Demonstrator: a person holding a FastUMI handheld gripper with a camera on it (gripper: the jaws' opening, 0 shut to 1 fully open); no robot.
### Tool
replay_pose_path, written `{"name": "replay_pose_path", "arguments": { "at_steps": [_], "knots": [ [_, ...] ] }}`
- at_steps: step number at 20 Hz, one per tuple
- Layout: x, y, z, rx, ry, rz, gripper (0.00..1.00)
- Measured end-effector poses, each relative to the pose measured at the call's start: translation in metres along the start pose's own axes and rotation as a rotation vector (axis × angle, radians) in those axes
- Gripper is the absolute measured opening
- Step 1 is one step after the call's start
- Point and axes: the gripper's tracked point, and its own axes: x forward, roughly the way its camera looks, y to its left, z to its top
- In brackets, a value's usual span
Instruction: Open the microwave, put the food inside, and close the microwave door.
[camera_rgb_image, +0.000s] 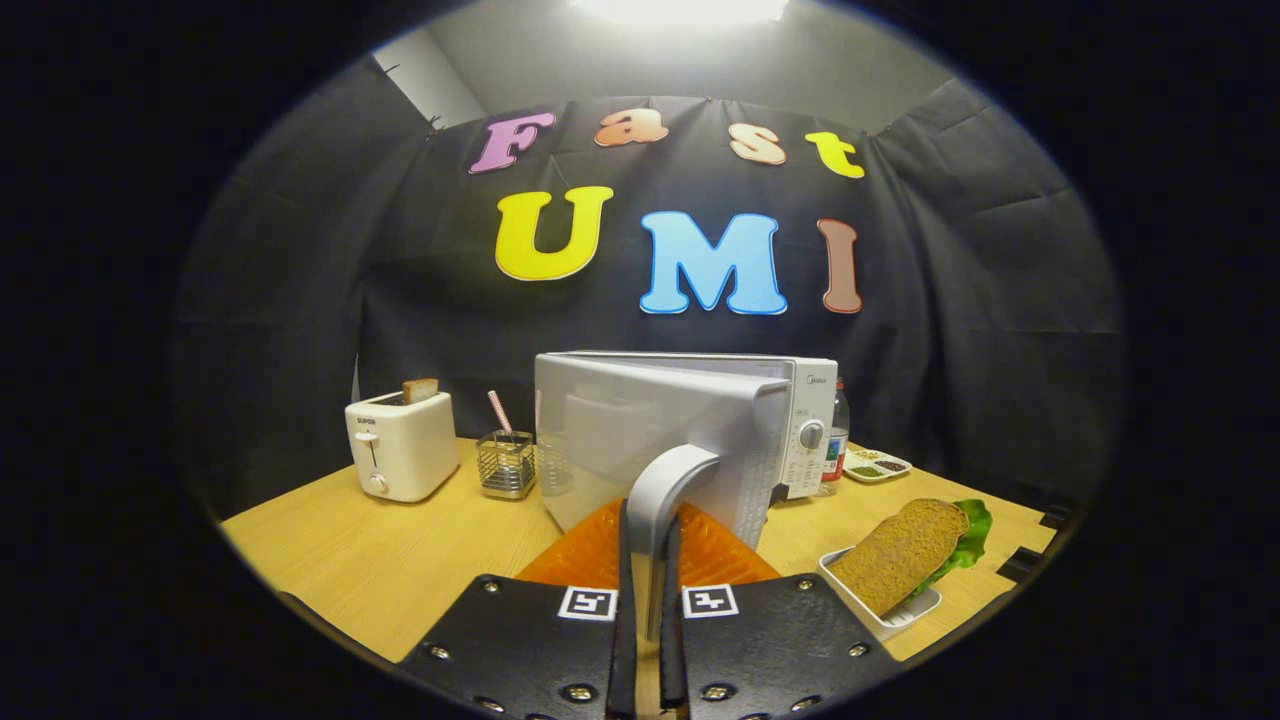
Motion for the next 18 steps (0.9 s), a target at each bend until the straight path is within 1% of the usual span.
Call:
{"name": "replay_pose_path", "arguments": {
  "at_steps": [5, 7, 10, 14, 18],
  "knots": [
    [-0.012, 0.040, 0.000, 0.039, -0.008, 0.017, 0.09],
    [-0.017, 0.060, 0.000, 0.025, -0.013, 0.041, 0.09],
    [-0.023, 0.091, -0.003, -0.001, -0.006, 0.114, 0.09],
    [-0.033, 0.109, -0.007, -0.011, 0.008, 0.146, 0.09],
    [-0.057, 0.132, -0.007, -0.094, -0.022, 0.281, 0.10]
  ]
}}
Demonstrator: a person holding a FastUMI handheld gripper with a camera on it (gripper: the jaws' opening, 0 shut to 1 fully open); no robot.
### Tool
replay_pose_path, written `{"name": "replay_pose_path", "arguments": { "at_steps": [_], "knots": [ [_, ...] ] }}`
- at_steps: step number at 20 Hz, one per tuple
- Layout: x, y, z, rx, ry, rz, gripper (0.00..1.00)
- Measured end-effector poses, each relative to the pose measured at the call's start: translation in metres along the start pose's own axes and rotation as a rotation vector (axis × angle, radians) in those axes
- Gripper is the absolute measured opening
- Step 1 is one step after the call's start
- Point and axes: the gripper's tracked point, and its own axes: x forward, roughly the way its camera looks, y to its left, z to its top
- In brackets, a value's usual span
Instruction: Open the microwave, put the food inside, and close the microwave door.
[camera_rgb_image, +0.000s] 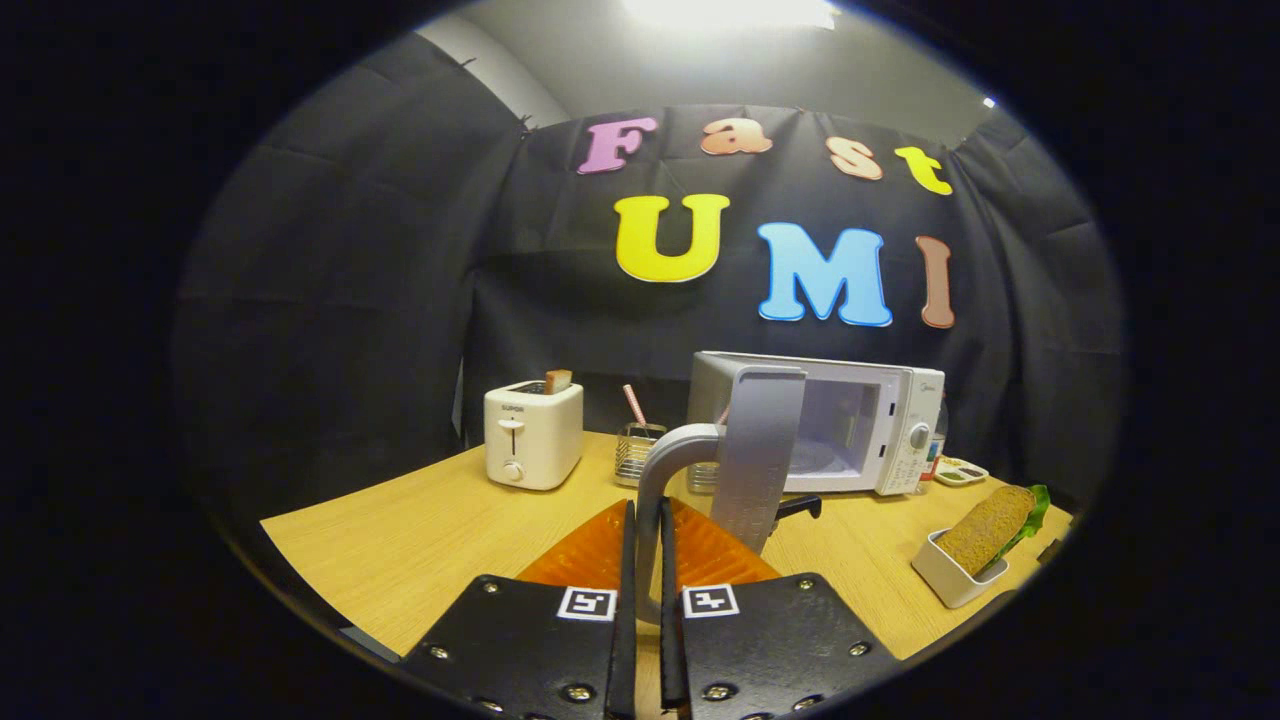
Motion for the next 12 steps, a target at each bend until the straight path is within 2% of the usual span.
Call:
{"name": "replay_pose_path", "arguments": {
  "at_steps": [2, 4, 6, 7, 9, 10, 12],
  "knots": [
    [-0.010, 0.004, 0.006, -0.024, -0.032, 0.057, 0.09],
    [-0.021, 0.014, 0.011, -0.023, -0.045, 0.160, 0.12],
    [-0.034, 0.006, 0.017, -0.021, -0.064, 0.213, 0.34],
    [-0.040, -0.005, 0.019, -0.035, -0.079, 0.218, 0.33],
    [-0.049, -0.036, 0.021, -0.066, -0.112, 0.184, 0.40],
    [-0.052, -0.054, 0.020, -0.072, -0.117, 0.162, 0.50],
    [-0.055, -0.089, 0.013, -0.064, -0.110, 0.125, 0.61]
  ]
}}
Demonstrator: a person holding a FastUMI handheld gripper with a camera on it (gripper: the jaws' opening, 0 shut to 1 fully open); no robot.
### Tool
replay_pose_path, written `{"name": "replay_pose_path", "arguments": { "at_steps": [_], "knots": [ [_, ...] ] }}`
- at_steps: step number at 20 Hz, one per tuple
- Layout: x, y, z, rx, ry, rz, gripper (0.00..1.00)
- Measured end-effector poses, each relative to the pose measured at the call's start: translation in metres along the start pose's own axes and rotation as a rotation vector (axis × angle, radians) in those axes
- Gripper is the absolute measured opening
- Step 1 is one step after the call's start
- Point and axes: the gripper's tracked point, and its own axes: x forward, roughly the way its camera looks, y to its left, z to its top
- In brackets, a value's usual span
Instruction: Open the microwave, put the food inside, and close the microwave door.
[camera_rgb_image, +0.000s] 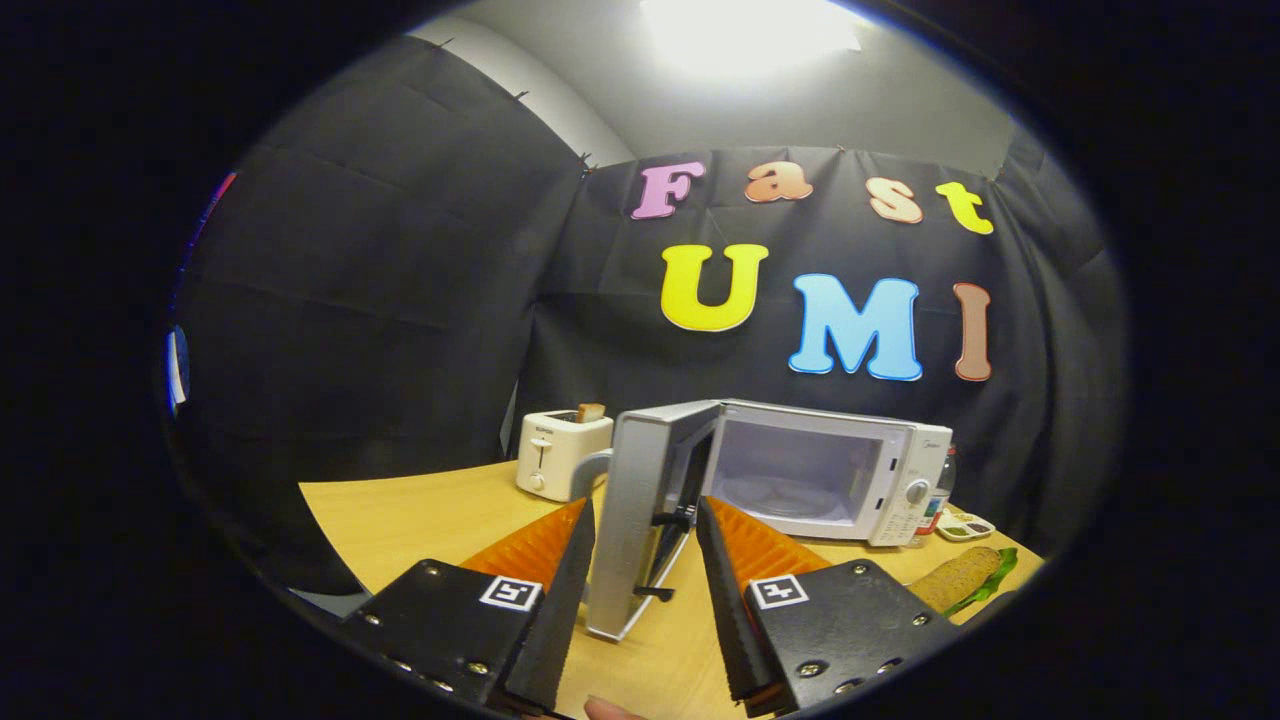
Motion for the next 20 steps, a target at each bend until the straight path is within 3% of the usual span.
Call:
{"name": "replay_pose_path", "arguments": {
  "at_steps": [2, 4, 6, 14, 17, 20],
  "knots": [
    [-0.011, -0.041, -0.006, -0.012, -0.002, -0.067, 0.69],
    [-0.021, -0.080, -0.012, -0.035, -0.008, -0.142, 0.70],
    [-0.031, -0.112, -0.015, -0.054, -0.020, -0.212, 0.87],
    [-0.085, -0.217, -0.057, -0.003, 0.023, -0.432, 0.88],
    [-0.097, -0.247, -0.081, 0.094, 0.061, -0.491, 0.88],
    [-0.095, -0.265, -0.113, 0.261, 0.131, -0.494, 0.88]
  ]
}}
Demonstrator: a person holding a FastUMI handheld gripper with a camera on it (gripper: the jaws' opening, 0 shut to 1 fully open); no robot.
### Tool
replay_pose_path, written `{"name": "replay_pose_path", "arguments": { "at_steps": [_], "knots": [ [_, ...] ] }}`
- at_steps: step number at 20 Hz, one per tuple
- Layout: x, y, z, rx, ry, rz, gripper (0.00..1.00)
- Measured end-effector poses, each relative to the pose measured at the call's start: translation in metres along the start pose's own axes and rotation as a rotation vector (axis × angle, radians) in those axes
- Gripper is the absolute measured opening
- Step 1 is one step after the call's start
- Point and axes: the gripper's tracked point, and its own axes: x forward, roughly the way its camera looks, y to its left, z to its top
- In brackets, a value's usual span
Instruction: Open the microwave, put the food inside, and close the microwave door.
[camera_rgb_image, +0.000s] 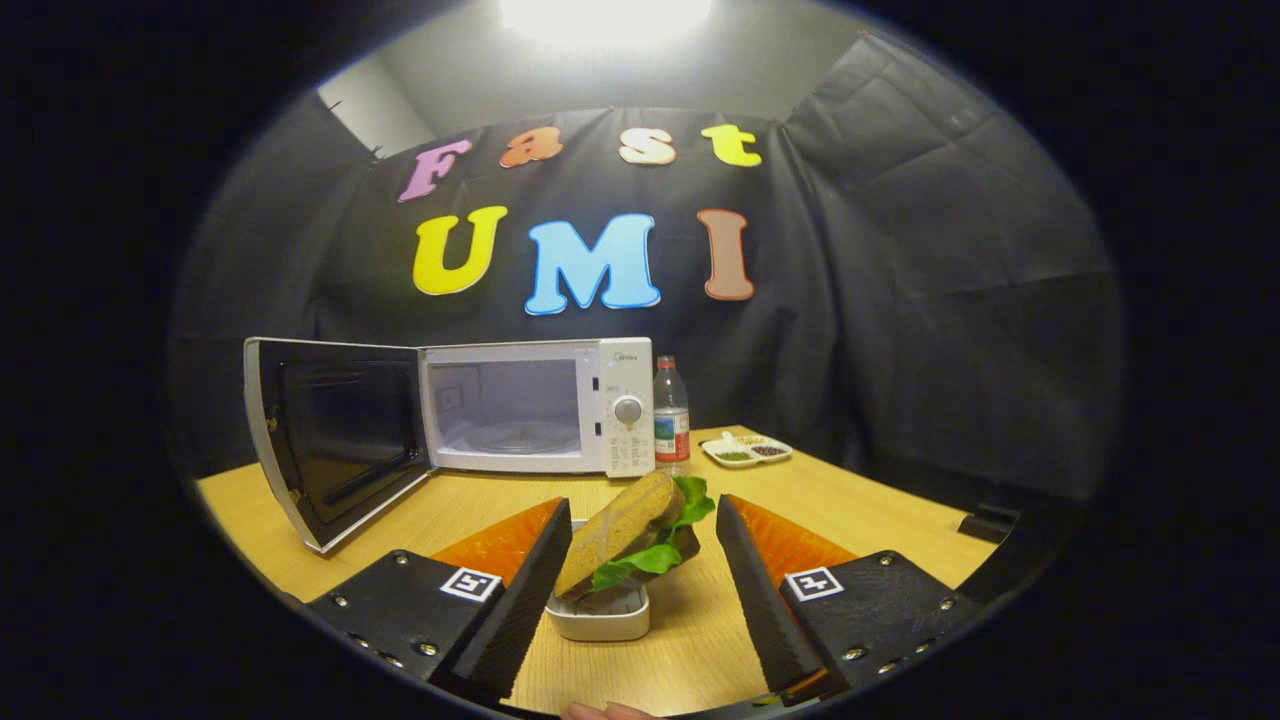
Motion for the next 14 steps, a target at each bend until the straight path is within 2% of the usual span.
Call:
{"name": "replay_pose_path", "arguments": {
  "at_steps": [4, 7, 9, 10, 12, 14],
  "knots": [
    [0.021, -0.003, -0.025, 0.206, 0.116, 0.043, 0.92],
    [0.034, 0.010, -0.033, 0.369, 0.182, 0.138, 0.92],
    [0.045, 0.010, -0.039, 0.470, 0.222, 0.160, 0.77],
    [0.049, 0.009, -0.041, 0.519, 0.238, 0.171, 0.54],
    [0.051, 0.014, -0.038, 0.572, 0.256, 0.193, 0.40],
    [0.051, 0.015, -0.034, 0.557, 0.249, 0.189, 0.24]
  ]
}}
